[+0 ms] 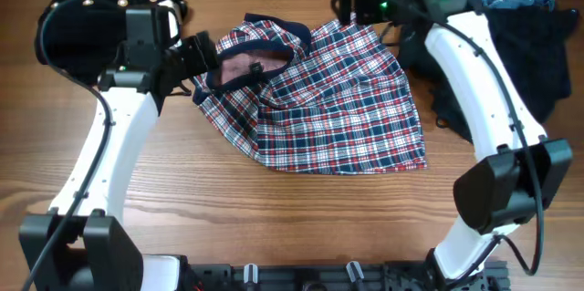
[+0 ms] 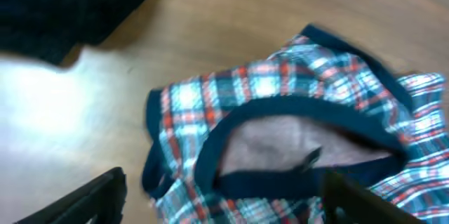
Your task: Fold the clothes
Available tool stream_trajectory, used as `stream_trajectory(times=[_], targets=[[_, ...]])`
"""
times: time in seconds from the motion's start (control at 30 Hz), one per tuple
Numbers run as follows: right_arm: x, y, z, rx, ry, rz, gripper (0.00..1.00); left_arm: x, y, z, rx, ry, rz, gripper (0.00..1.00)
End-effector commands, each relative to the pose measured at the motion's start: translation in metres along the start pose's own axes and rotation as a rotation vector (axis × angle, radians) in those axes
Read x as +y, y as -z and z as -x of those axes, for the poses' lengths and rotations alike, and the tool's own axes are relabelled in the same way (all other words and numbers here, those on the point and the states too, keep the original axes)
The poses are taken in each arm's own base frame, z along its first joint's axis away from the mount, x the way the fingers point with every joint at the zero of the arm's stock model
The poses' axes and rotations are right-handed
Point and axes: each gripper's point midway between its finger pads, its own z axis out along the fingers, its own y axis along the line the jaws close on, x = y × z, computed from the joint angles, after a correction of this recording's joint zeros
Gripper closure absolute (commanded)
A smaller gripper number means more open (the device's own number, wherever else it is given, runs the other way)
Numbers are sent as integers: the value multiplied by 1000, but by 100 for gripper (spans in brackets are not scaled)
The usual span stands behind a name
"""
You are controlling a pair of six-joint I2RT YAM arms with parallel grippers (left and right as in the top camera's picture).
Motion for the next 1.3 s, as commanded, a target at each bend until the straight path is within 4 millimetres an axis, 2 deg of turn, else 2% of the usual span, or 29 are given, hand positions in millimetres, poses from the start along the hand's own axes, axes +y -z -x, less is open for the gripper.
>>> stream_trajectory(times=[0.0, 0.07, 0.2, 0.43, 0.6, 0.77, 0.9, 1.03, 1.07, 1.17, 1.2, 1.27], targets=[[-40, 29, 23, -85, -82, -65, 0, 13, -11, -22, 82, 136, 82, 15], [-55, 33, 24, -90, -106, -78, 0, 10, -20, -31, 114, 148, 82, 15], [-67, 37, 24, -88, -133, -55, 0, 2, -38, -40, 142, 140, 85, 14], [-67, 37, 23, -85, -135, -44, 0, 22, -64, -50, 157, 133, 194, 20], [-67, 37, 23, -85, -136, -44, 0, 27, -75, -52, 156, 129, 215, 28], [-66, 37, 23, -84, -135, -41, 0, 28, -87, -54, 158, 125, 215, 29], [-66, 37, 22, -81, -136, -41, 0, 28, -91, -54, 157, 125, 215, 44], [-66, 37, 22, -81, -136, -41, 0, 28, -91, -54, 155, 125, 214, 68], [-66, 37, 22, -80, -136, -41, 0, 30, -91, -53, 150, 125, 224, 78], [-66, 37, 20, -75, -137, -41, 0, 31, -90, -53, 149, 124, 230, 93], [-66, 37, 20, -74, -137, -41, 0, 31, -90, -54, 151, 124, 232, 96], [-66, 37, 19, -71, -132, -43, 0, 32, -90, -56, 162, 124, 237, 96]])
